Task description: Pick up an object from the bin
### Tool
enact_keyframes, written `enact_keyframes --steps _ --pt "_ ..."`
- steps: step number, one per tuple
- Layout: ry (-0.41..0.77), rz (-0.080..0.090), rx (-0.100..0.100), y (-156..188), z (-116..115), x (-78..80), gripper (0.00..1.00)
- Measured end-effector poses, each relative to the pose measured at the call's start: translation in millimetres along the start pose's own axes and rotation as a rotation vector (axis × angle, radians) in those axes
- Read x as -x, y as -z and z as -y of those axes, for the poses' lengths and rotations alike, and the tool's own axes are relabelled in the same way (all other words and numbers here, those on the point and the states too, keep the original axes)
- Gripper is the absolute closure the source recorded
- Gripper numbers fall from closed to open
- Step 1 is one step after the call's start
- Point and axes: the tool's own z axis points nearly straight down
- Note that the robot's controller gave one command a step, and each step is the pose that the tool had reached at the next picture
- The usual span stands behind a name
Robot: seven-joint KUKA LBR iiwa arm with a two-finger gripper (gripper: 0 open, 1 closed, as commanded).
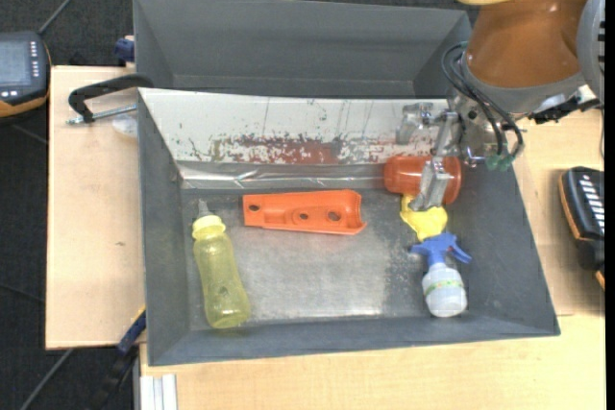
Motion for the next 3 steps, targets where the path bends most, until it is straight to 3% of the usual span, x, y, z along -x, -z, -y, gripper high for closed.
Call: enact_keyframes --steps 1,2,3 --pt "0.075 -0.003 0.001 -33.1 -66.7 -5.9 0.0" --pt "0.083 -0.002 0.002 -57.1 -14.5 -10.5 0.0" --pt "0.043 -0.002 0.0 -73.7 -46.8 -3.9 0.0"
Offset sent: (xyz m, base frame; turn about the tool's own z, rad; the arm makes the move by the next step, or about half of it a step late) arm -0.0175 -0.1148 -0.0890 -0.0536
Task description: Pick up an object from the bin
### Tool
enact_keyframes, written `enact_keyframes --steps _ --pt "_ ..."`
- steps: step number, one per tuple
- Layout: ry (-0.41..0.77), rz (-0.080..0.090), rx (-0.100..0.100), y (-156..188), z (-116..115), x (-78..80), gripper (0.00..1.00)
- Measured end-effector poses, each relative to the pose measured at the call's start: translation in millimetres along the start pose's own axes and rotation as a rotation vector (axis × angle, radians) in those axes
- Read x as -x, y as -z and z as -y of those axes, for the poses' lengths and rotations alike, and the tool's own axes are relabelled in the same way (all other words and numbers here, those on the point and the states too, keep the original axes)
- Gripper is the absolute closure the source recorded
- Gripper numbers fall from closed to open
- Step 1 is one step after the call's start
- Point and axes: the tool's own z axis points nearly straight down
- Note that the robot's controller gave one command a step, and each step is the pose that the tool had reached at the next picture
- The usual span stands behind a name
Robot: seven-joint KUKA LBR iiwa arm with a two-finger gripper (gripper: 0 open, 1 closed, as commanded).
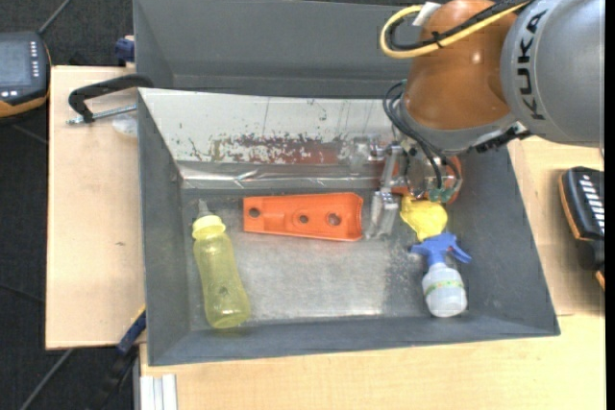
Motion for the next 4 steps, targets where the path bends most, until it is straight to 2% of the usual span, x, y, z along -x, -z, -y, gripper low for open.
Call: enact_keyframes --steps 1,2,4 --pt "0.095 0.006 0.002 -72.4 -39.1 6.9 0.0" --pt "0.027 0.009 0.003 -103.1 -72.7 20.1 1.0" --pt "0.027 0.009 0.003 -100.5 -72.6 19.8 1.0"
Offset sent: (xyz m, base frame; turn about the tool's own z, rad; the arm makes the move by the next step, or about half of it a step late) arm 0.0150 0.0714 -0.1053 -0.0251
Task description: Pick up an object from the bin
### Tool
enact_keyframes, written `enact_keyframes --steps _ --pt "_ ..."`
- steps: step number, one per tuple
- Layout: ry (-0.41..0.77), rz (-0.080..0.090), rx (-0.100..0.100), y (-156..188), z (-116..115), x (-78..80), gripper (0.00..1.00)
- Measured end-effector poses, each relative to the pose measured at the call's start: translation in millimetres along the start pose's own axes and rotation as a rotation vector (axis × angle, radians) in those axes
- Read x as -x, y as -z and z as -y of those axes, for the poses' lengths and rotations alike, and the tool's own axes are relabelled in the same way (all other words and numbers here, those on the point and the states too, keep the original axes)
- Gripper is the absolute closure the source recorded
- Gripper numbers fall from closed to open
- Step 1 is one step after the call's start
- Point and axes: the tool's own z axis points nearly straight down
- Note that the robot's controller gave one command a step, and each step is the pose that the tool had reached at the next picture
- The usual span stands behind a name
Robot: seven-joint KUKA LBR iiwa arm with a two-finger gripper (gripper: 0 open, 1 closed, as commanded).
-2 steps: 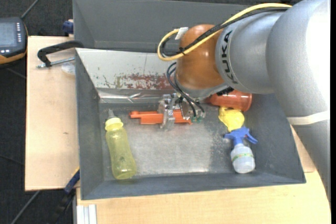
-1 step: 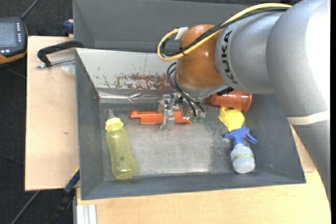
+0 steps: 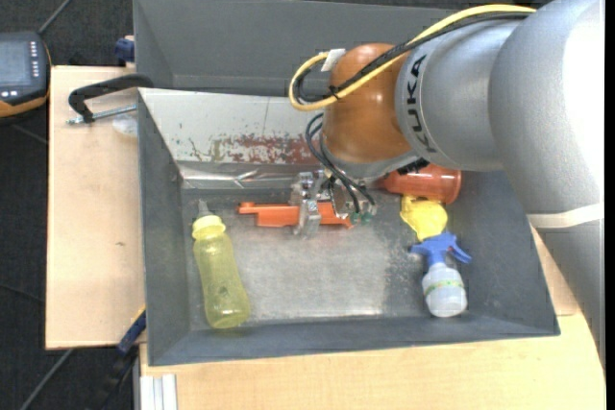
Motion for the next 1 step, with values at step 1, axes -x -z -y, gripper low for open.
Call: enact_keyframes --steps 1 --pt "0.0 0.002 0.0 5.5 -0.2 0.5 1.0"
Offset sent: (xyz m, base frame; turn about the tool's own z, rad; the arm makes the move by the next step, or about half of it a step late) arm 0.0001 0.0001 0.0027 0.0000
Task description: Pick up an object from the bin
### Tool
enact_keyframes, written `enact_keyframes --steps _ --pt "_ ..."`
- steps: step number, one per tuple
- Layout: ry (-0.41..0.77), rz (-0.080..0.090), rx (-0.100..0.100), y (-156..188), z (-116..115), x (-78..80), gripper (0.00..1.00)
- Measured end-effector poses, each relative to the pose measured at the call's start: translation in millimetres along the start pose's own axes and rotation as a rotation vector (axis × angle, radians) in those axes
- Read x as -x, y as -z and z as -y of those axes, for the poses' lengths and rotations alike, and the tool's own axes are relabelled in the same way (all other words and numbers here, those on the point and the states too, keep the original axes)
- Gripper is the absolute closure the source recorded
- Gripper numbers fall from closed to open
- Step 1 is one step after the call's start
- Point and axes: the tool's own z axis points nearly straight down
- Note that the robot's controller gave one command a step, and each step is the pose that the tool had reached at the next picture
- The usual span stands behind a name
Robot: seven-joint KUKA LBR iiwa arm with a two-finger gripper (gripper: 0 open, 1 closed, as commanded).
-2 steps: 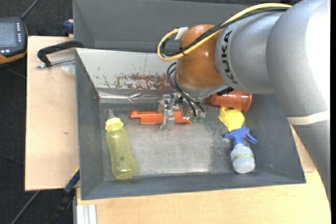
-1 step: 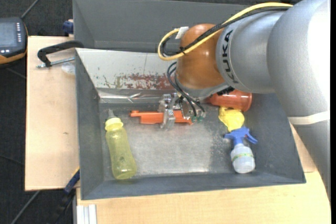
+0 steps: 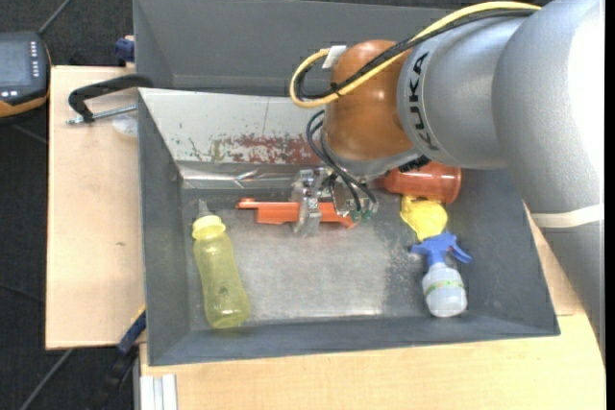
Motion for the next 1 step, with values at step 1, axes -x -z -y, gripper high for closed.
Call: enact_keyframes --steps 1 --pt "0.0 0.001 0.0 5.1 -0.1 0.4 1.0"
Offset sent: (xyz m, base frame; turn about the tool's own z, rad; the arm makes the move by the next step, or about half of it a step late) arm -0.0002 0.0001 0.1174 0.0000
